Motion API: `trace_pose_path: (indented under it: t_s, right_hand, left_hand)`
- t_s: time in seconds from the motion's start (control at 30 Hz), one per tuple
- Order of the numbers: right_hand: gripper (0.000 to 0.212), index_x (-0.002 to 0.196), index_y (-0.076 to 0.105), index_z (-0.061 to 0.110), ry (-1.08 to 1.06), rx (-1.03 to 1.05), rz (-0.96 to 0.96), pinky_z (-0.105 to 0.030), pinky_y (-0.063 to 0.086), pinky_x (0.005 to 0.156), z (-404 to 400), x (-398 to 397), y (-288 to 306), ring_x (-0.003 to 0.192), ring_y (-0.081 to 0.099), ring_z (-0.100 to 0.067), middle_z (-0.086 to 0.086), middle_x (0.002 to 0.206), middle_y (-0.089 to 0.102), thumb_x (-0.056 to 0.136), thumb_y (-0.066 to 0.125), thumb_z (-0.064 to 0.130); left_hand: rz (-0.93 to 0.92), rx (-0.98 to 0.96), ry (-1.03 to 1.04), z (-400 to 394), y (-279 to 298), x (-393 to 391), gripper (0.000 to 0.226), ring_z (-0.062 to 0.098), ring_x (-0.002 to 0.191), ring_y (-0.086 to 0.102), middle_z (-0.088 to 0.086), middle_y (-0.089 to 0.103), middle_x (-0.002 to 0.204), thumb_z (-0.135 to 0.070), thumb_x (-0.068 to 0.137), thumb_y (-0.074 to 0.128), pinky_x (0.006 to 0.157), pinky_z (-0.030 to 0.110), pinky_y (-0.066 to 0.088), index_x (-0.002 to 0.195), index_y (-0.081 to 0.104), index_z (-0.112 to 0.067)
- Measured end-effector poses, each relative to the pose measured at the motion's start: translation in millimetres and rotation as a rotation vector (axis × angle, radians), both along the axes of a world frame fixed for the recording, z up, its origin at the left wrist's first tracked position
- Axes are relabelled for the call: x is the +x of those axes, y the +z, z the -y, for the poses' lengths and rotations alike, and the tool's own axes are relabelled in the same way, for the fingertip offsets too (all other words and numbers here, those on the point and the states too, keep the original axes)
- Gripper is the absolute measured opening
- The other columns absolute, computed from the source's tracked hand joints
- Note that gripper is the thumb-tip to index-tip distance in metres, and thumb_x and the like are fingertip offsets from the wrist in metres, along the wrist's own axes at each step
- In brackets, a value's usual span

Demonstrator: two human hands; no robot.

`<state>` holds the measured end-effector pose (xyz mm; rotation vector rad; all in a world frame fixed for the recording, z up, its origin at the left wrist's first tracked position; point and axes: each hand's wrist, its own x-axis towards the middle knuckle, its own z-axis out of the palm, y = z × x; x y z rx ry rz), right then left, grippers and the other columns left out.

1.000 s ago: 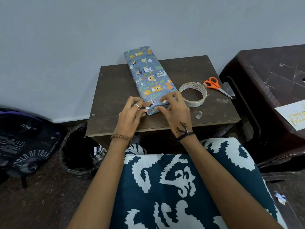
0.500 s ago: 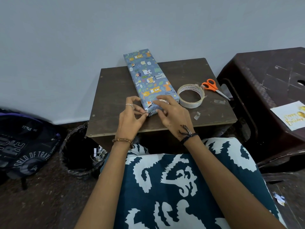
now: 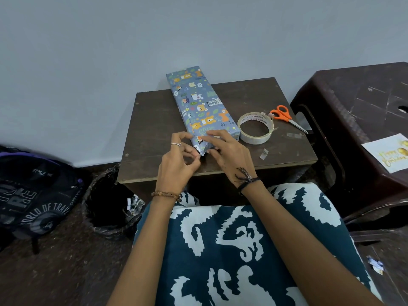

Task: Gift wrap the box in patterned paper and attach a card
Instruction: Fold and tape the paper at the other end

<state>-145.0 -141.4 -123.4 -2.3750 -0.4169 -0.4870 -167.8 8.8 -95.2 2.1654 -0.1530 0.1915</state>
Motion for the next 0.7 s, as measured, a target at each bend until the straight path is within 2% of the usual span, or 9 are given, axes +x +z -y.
trace_pose_path:
  t_s: [0.1,0.2,0.4,0.57,0.63,0.7]
  right_hand:
    - [0.041,0.119,0.062,0.025,0.005,0.013,-0.030,-0.031,0.052,0.068,1,0,2,0.093,0.062,-0.013,0.005,0.123,0.058,0.083,0.064,0.007]
    - [0.042,0.120,0.061,0.025,0.007,0.010,-0.046,-0.030,0.051,0.071,1,1,1,0.099,0.060,-0.012,0.006,0.123,0.057,0.084,0.061,0.005]
    - [0.048,0.120,0.062,0.024,0.039,0.037,-0.076,-0.026,0.049,0.073,4,3,2,0.099,0.059,-0.010,0.005,0.124,0.056,0.081,0.057,-0.004]
    - [0.050,0.122,0.060,0.023,0.089,0.074,-0.113,-0.026,0.050,0.079,11,4,5,0.092,0.057,-0.006,0.007,0.127,0.056,0.081,0.054,-0.005]
    - [0.048,0.123,0.059,0.025,0.087,0.027,-0.096,-0.023,0.048,0.080,13,4,6,0.100,0.057,-0.006,0.010,0.129,0.055,0.083,0.056,-0.001]
    - [0.046,0.122,0.059,0.023,0.078,-0.030,-0.044,-0.026,0.051,0.077,11,3,6,0.105,0.057,-0.010,0.007,0.128,0.056,0.082,0.059,0.001]
  left_hand:
    - [-0.012,0.005,0.003,2,3,-2,0.053,0.006,0.073,0.063,-0.008,0.064,0.075,-0.003,0.075,0.066,0.076,0.043,0.054,0.096,0.036,-0.043]
    - [-0.007,0.108,-0.017,7,7,-8,0.048,0.005,0.070,0.062,-0.010,0.062,0.076,-0.008,0.077,0.063,0.073,0.039,0.054,0.102,0.035,-0.037]
    - [-0.015,0.294,-0.048,13,12,-19,0.047,0.010,0.065,0.062,-0.008,0.062,0.076,-0.014,0.080,0.059,0.065,0.032,0.050,0.107,0.029,-0.037]
    - [-0.040,0.318,-0.047,5,12,-24,0.050,0.004,0.059,0.054,-0.014,0.056,0.082,-0.013,0.079,0.058,0.057,0.024,0.038,0.119,0.035,-0.030]
    - [-0.049,0.394,-0.068,5,11,-21,0.051,0.005,0.065,0.048,-0.012,0.052,0.085,-0.013,0.080,0.057,0.058,0.024,0.037,0.123,0.040,-0.034]
    - [-0.064,0.515,-0.083,5,8,-18,0.052,0.006,0.077,0.044,-0.009,0.047,0.088,-0.014,0.082,0.054,0.061,0.027,0.040,0.127,0.043,-0.038]
